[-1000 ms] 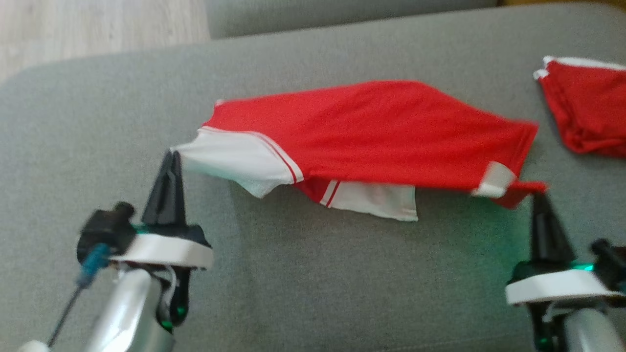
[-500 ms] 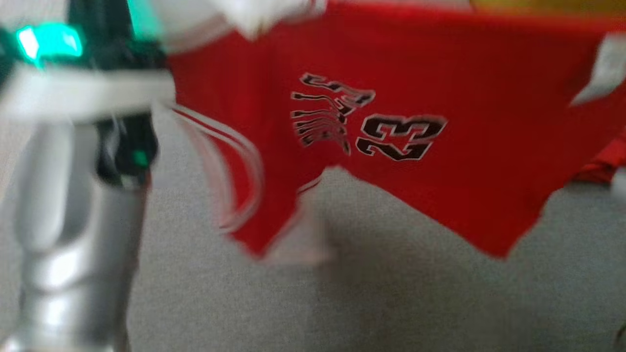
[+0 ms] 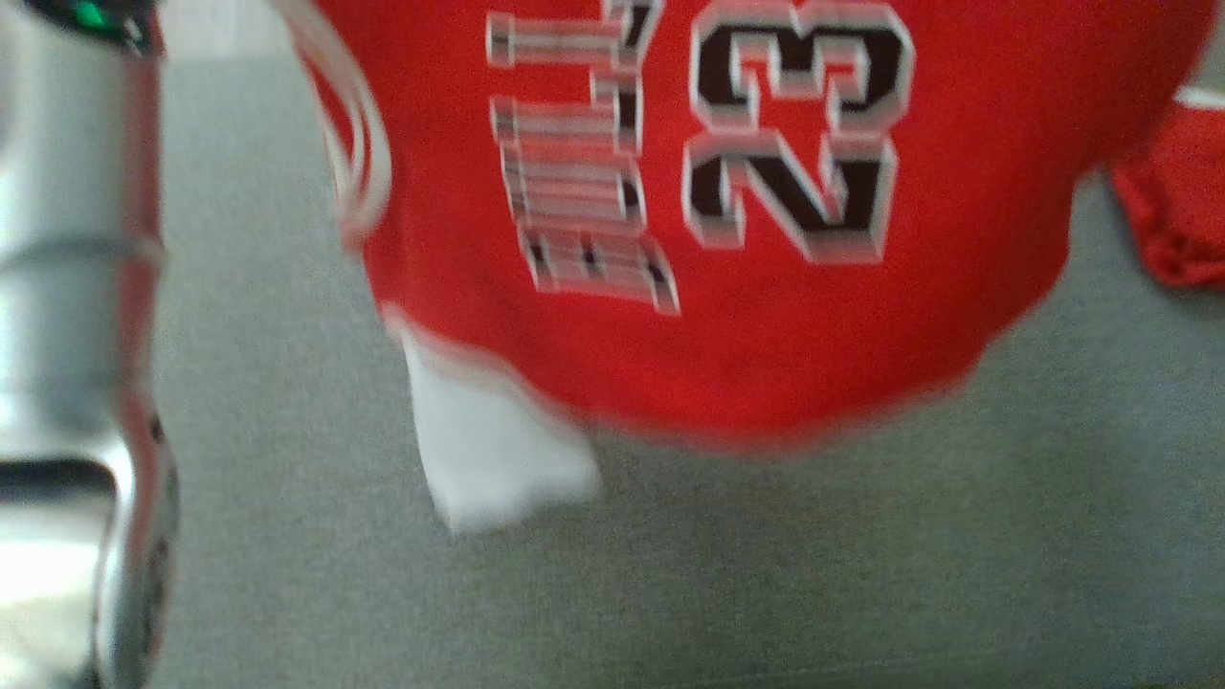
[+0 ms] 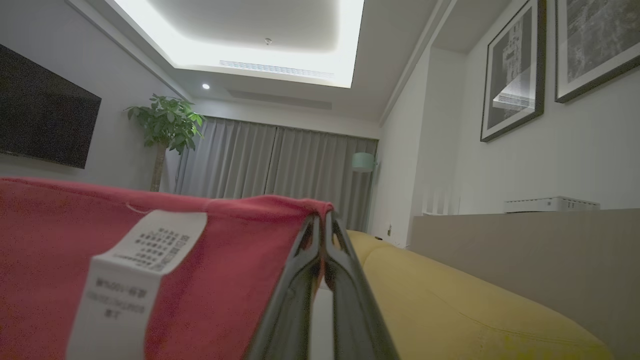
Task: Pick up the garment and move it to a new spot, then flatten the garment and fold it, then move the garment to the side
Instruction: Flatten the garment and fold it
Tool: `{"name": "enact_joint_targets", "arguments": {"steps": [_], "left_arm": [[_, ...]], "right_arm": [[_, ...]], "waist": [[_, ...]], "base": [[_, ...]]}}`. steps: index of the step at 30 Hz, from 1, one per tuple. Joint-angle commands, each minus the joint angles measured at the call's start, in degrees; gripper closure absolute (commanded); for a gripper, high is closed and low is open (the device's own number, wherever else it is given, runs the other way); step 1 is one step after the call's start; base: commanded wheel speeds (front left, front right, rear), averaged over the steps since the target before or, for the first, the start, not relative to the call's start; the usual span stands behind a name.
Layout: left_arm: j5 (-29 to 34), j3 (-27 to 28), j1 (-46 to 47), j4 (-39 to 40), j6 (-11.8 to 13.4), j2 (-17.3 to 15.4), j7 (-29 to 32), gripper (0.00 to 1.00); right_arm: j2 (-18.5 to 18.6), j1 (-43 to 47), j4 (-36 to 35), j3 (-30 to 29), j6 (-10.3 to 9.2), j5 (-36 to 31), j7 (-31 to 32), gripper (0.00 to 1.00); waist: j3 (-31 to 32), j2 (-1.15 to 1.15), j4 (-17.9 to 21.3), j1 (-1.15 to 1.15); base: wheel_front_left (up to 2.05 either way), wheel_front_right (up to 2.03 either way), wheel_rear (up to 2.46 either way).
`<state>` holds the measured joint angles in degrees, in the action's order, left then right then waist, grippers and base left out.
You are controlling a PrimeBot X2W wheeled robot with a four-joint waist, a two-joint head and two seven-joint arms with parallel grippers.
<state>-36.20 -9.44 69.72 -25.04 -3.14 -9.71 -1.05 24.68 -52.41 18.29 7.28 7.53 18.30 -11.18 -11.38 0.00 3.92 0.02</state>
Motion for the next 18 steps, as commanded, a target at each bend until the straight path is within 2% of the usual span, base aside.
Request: {"name": "enact_joint_targets", "arguments": {"steps": [1,6,10,14,18], "left_arm": [[0.8,0.7,5.6,-0.1,-0.6,-2.7,-0.9,1.0],[2.4,-0.6,15.3,-6.7,-2.6,-2.7,-6.1,1.0],[1.4,-1.2,19.8,-8.4,-3.7,-2.8,-9.0,1.0],[-0.9,-2.6,16.4,-7.6,-4.2,-4.1,-9.1,1.0],[-3.3,-4.3,6.2,-4.0,-4.3,-6.2,-8.7,1.0]], "right_arm": [[0.5,-4.4,0.6,1.3,-0.04,0.7,-1.0,1.0],[0.7,-15.8,7.9,4.2,-0.04,0.4,-3.5,1.0],[1.7,-21.1,7.0,3.0,-0.04,-1.1,-3.8,1.0],[2.7,-19.0,6.3,3.7,-0.04,-1.4,-3.8,1.0],[4.0,-13.0,7.1,5.1,-0.04,-0.7,-3.8,1.0]], "waist": [[-6.0,0.0,-0.3,-0.02],[-10.5,0.0,-0.7,-0.02],[-12.6,0.0,-1.7,-0.02],[-14.3,0.0,-3.0,-0.02],[-15.6,0.0,-4.4,-0.02]], "base": [[0.0,0.0,0.0],[0.0,0.0,0.0],[0.0,0.0,0.0],[0.0,0.0,0.0],[0.0,0.0,0.0]]}}
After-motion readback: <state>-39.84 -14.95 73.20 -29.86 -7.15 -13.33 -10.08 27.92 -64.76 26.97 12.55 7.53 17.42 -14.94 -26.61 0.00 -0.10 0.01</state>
